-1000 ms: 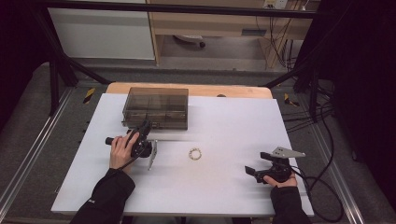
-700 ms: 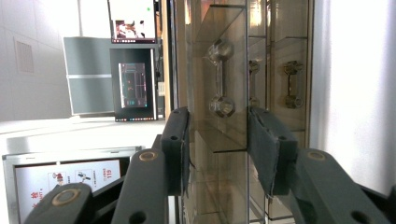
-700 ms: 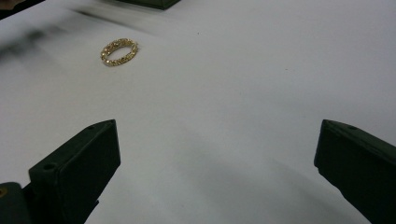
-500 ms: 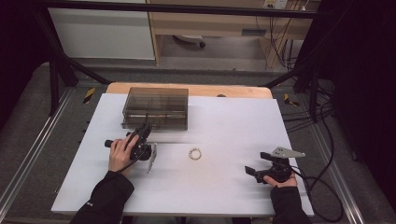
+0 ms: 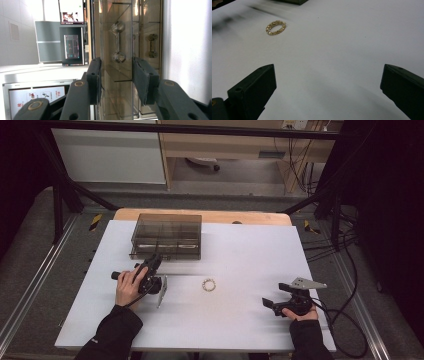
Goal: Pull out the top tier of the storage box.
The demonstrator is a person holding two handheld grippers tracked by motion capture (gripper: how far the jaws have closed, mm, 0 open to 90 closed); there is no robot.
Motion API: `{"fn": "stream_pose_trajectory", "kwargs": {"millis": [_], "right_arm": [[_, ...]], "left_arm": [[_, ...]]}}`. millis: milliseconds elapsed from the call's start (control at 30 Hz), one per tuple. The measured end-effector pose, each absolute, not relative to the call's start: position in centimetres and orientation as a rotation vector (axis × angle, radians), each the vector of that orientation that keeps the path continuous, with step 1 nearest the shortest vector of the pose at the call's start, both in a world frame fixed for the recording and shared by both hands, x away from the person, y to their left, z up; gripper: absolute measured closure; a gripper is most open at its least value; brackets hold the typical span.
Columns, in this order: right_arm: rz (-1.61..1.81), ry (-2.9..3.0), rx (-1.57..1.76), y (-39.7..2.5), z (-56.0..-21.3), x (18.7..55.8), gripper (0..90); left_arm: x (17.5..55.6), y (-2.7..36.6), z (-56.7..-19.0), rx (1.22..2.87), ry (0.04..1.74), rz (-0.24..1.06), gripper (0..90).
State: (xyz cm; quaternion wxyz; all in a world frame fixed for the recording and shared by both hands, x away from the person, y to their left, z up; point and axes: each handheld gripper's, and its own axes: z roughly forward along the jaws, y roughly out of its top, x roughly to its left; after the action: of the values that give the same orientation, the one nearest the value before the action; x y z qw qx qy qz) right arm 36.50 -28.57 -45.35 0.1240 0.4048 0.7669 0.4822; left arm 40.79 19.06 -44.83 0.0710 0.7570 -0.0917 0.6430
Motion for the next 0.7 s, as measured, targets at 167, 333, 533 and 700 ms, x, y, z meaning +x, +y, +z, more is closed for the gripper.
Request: {"fn": "stream_pose_trajectory", "kwargs": {"millis": [167, 333, 533, 700], "right_arm": [[1.407, 2.234, 1.181, -28.58, -45.33, 36.5, 0.8], [1.408, 2.234, 1.182, -28.58, -45.32, 36.49, 0.8], [1.409, 2.234, 1.182, -28.58, -45.31, 36.48, 0.8], [1.409, 2.233, 1.182, -28.59, -45.3, 36.47, 0.8]], "left_arm": [[40.53, 19.11, -44.94, 2.273, -0.278, 1.935, 60.1], [40.39, 19.18, -44.99, 2.27, -0.278, 1.934, 60.1], [40.27, 19.17, -45.07, 2.271, -0.275, 1.932, 60.2], [40.22, 19.16, -45.14, 2.268, -0.271, 1.93, 60.2]]}}
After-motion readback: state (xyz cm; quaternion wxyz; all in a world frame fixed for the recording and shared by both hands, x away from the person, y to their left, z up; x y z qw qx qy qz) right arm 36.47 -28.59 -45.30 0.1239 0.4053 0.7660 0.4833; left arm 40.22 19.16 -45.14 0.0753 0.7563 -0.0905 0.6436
